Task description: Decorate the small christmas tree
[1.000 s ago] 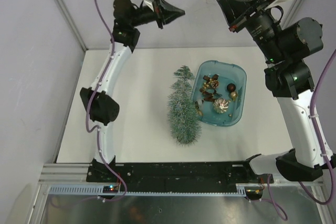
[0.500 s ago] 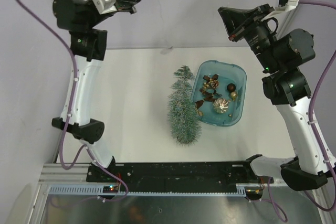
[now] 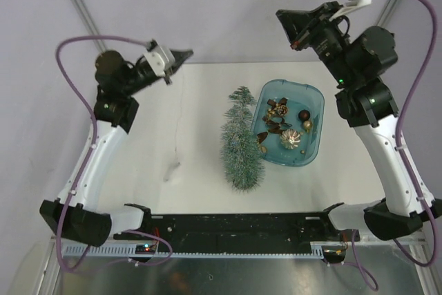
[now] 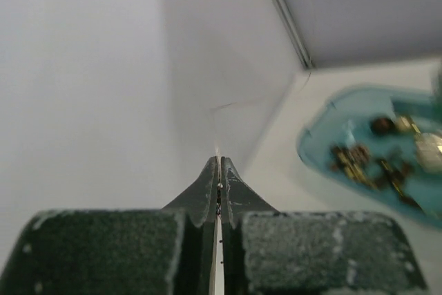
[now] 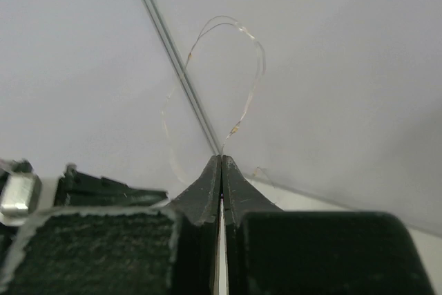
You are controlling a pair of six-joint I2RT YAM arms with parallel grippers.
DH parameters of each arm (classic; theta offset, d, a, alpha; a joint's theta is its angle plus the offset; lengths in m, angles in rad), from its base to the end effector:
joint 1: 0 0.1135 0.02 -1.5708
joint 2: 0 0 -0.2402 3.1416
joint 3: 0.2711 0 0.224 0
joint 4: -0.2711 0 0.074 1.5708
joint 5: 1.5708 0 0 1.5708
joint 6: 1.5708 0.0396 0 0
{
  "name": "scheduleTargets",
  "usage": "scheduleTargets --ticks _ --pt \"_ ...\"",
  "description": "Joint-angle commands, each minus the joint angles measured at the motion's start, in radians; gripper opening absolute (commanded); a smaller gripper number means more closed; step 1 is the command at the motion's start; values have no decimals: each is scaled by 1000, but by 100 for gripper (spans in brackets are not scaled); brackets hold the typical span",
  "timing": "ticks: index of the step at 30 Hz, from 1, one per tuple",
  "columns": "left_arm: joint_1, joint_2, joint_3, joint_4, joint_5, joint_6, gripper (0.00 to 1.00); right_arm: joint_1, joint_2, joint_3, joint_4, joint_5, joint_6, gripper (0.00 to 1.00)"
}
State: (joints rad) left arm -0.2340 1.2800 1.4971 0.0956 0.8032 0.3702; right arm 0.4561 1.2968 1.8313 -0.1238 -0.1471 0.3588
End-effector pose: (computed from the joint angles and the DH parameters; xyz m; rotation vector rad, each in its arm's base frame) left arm 0.2322 -0.0847 0.4799 1.0085 0.9215 -0.3896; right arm 0.1895 0.0994 0.5515 -0.1922 1.1866 0.8032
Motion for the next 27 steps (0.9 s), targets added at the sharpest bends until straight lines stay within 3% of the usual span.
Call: scheduleTargets --ticks 1,5,9,11,12,14,16,27 --pt "33 -149 -254 -31 -74 140 0 -2 47 28 -47 -36 8 0" --pt "43 -192 -413 -67 -77 153 0 -17 98 67 -86 -48 -2 0" --pt "44 -183 -477 -71 -115 128 3 -30 142 100 -125 -53 -13 0" --pt "44 -174 -486 -73 -125 100 26 -32 152 94 -134 -45 -21 0" --pt "44 -172 -488 -77 -124 86 49 -35 155 86 -135 -37 -25 0" --pt "42 -177 -487 -85 -114 68 81 -44 160 68 -134 -24 -33 0" --pt "40 -184 -478 -110 -113 56 95 -66 167 54 -136 -12 -34 0" --pt "35 -261 -474 -249 -66 8 100 -198 269 49 -181 14 -46 0"
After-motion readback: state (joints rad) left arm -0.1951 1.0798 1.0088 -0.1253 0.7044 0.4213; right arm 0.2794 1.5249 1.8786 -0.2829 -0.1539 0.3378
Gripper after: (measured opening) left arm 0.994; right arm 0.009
